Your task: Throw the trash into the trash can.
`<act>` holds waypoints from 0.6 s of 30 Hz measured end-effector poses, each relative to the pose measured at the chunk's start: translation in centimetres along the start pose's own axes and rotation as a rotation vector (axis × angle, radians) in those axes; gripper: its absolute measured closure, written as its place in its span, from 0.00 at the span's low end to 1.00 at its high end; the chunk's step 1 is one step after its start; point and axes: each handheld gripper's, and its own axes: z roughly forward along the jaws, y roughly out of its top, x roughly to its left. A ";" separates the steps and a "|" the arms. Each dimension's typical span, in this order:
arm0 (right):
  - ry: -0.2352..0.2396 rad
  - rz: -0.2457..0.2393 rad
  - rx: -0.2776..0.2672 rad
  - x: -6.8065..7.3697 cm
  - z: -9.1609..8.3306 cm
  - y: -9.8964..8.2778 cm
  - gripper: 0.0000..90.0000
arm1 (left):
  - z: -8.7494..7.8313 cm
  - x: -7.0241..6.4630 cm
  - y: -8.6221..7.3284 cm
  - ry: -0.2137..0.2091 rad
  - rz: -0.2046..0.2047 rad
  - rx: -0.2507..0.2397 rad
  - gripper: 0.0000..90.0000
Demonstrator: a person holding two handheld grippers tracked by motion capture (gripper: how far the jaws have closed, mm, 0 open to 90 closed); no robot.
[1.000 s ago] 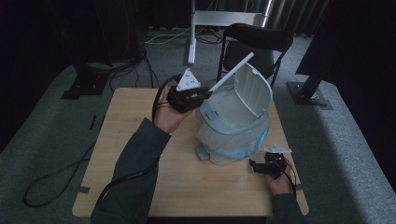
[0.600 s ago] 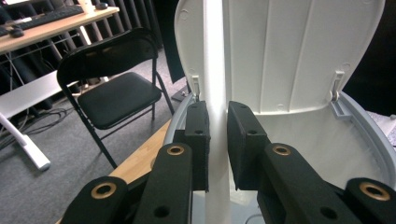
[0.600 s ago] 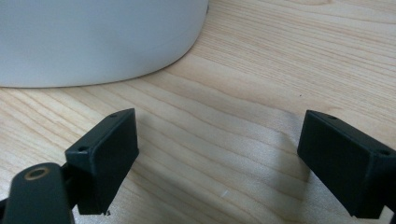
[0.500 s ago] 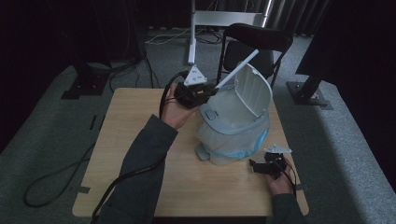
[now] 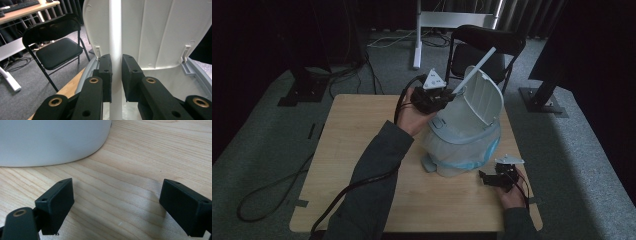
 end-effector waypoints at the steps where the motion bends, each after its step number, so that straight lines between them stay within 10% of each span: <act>1: 0.000 0.000 0.000 0.0 0.0 0.0 0.13 | 0.2 0.0 0.0 -0.002 -0.003 0.001 0.88; 18: 0.000 0.000 0.000 0.0 0.0 0.0 0.13 | 0.4 0.4 0.1 -0.033 -0.022 -0.017 0.74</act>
